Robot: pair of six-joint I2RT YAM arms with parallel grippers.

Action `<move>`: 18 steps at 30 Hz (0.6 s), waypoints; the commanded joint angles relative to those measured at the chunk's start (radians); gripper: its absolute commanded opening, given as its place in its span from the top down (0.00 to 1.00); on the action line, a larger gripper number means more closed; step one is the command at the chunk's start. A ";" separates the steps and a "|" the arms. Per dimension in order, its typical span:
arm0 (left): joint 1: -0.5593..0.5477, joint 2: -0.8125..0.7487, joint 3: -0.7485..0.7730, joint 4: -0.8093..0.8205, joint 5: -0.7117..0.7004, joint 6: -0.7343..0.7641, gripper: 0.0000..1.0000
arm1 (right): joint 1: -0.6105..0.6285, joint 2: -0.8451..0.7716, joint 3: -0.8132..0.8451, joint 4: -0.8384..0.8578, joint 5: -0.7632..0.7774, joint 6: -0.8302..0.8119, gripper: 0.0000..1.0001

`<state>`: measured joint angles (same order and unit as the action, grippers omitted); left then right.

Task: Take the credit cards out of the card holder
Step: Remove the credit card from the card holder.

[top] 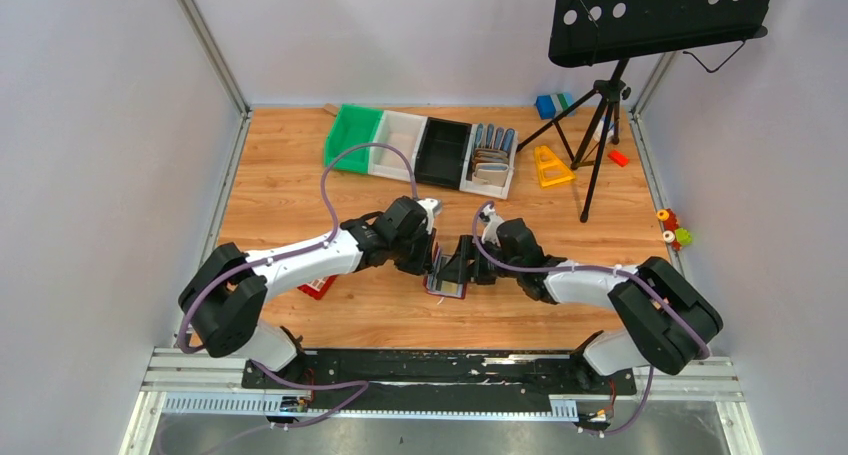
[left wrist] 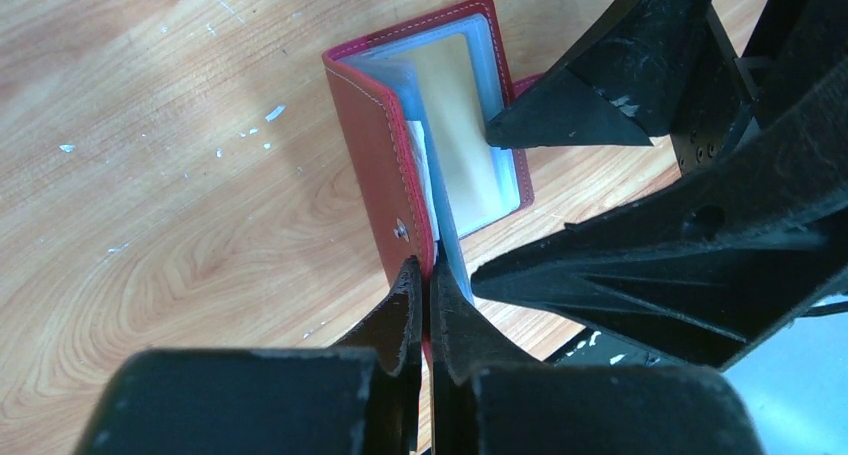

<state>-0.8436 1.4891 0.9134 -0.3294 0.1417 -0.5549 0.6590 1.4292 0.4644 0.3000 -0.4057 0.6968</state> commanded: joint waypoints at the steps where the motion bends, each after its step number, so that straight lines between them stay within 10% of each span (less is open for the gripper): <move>1: -0.016 0.025 0.036 0.010 -0.042 -0.004 1.00 | 0.005 0.006 -0.055 0.124 -0.017 0.020 0.21; 10: -0.018 0.021 0.042 0.018 -0.029 -0.006 1.00 | 0.009 -0.090 -0.017 -0.048 0.058 -0.021 0.15; 18: 0.131 -0.022 -0.123 0.207 0.255 -0.027 1.00 | 0.002 -0.231 0.005 -0.295 0.226 -0.089 0.48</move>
<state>-0.7830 1.4952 0.8787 -0.2569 0.2306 -0.5625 0.6605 1.2884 0.4515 0.1020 -0.2687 0.6479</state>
